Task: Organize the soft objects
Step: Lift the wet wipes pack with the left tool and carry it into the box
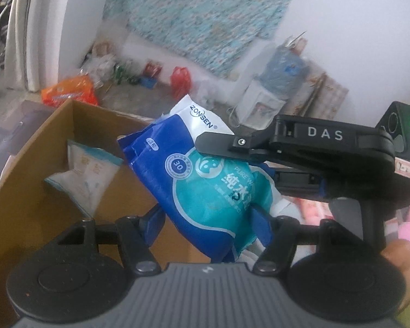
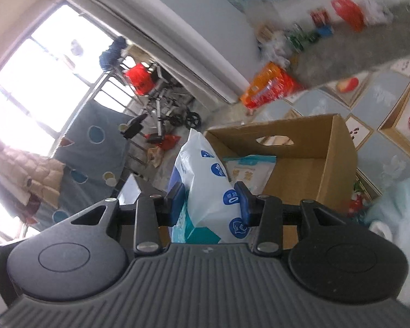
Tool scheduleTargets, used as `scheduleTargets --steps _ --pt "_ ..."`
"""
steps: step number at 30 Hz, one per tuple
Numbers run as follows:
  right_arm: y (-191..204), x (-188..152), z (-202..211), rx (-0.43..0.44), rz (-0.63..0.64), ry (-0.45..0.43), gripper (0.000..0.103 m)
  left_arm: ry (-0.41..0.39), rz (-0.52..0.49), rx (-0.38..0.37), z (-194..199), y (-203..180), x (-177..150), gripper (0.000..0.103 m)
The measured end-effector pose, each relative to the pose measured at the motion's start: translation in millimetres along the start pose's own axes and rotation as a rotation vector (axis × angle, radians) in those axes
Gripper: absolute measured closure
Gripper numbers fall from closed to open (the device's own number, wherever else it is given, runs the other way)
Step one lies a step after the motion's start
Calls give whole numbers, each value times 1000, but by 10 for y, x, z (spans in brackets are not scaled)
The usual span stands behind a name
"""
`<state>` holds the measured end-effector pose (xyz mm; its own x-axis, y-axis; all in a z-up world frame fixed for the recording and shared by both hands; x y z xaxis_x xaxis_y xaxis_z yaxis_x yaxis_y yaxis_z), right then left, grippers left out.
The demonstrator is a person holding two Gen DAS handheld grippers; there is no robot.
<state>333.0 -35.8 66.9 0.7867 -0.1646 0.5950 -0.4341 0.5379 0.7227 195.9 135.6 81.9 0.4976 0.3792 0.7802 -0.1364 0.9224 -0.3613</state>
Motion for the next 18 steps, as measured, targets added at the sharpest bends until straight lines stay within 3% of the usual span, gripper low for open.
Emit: scheduleTargets --steps 4,6,7,8,11,18 --pt "-170 61 -415 -42 -56 9 61 19 -24 54 -305 200 157 35" --pt "-242 79 -643 -73 -61 23 52 16 -56 113 -447 290 208 35" --pt "-286 69 -763 -98 -69 39 39 13 -72 151 -500 332 213 35" --pt "-323 49 -860 -124 -77 56 34 15 -86 194 -546 367 199 35" --pt "-383 -29 -1003 -158 -64 81 34 43 -66 217 -602 473 153 35" --pt "-170 -22 -750 -78 9 61 34 61 -88 211 -527 484 109 35"
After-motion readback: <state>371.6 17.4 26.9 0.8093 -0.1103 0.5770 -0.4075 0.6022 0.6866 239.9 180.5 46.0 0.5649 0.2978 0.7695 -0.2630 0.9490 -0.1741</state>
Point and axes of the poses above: each gripper's, at about its wrist camera, not at the fingertips, and z roughly against the way its jaws point, y to its left, x to its top, the point moved 1 cm from there along -z, roughly the way its jaws point, and after that the axes turned 13 degrees about -y, right-handed, at the moved point
